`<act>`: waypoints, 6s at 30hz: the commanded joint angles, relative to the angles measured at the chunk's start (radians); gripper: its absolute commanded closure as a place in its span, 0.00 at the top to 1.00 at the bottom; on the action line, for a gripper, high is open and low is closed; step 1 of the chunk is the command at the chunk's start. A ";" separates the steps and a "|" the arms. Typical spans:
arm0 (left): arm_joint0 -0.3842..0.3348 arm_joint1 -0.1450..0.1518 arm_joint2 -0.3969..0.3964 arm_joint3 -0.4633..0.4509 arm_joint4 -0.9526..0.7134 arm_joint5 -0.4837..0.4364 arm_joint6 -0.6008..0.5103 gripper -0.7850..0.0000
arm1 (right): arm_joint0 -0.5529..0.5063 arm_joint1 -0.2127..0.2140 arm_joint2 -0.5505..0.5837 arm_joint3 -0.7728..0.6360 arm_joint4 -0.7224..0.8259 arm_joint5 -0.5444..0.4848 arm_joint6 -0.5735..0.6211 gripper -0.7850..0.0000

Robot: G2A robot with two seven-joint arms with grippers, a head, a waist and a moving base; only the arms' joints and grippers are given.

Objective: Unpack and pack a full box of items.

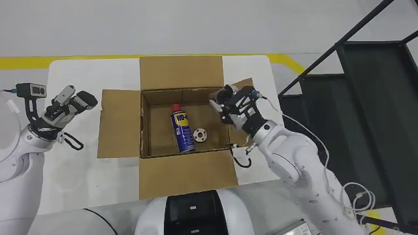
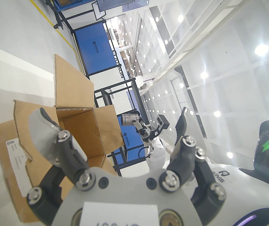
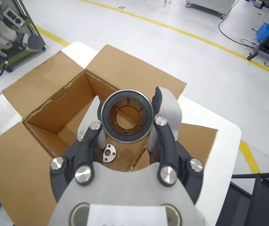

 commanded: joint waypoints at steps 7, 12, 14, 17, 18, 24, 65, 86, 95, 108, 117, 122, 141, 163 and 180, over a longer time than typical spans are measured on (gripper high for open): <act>0.000 0.000 0.000 0.000 0.000 0.000 0.000 1.00 | 0.148 -0.036 -0.191 0.217 -0.141 0.086 -0.014 0.00; 0.000 0.000 0.000 0.000 0.000 0.000 0.000 1.00 | 0.159 -0.039 -0.206 0.235 -0.149 0.088 -0.017 0.00; 0.000 0.000 0.000 0.000 0.000 0.000 0.000 1.00 | 0.159 -0.039 -0.206 0.235 -0.149 0.088 -0.017 0.00; 0.000 0.000 0.000 0.000 0.000 0.000 0.000 1.00 | 0.159 -0.039 -0.206 0.235 -0.149 0.088 -0.017 0.00; 0.000 0.000 0.000 0.000 0.000 0.000 0.000 1.00 | 0.159 -0.039 -0.206 0.235 -0.149 0.088 -0.017 0.00; 0.000 0.000 0.000 0.000 0.000 0.000 0.000 1.00 | 0.174 -0.044 -0.212 0.274 -0.129 0.069 -0.002 0.00; 0.000 0.000 0.000 0.000 0.000 0.000 0.000 1.00 | 0.449 -0.144 -0.362 0.699 -0.117 0.027 0.115 1.00; 0.000 0.000 0.000 0.000 0.000 0.000 0.000 1.00 | 0.109 -0.049 -0.043 0.221 0.108 -0.438 0.029 1.00; 0.000 0.000 0.000 0.000 0.000 0.000 0.000 1.00 | -0.015 -0.017 0.118 0.175 0.313 -0.618 -0.081 1.00; 0.000 0.000 0.000 0.000 0.000 0.000 0.000 1.00 | -0.030 -0.007 0.143 0.196 0.460 -0.688 -0.063 1.00; 0.000 0.000 0.000 0.000 0.000 0.000 0.000 1.00 | -0.030 -0.007 0.143 0.196 0.460 -0.688 -0.063 1.00; 0.000 0.000 0.000 0.000 0.000 0.000 0.000 1.00 | -0.030 -0.007 0.143 0.196 0.460 -0.688 -0.063 1.00; 0.000 0.000 0.000 0.000 0.000 0.000 0.000 1.00 | -0.030 -0.007 0.143 0.196 0.460 -0.688 -0.063 1.00; 0.000 0.000 0.000 0.000 0.000 0.000 0.000 1.00 | -0.030 -0.007 0.143 0.196 0.460 -0.688 -0.063 1.00; 0.000 0.000 0.000 0.000 0.000 0.000 0.000 1.00 | -0.030 -0.007 0.143 0.196 0.460 -0.688 -0.063 1.00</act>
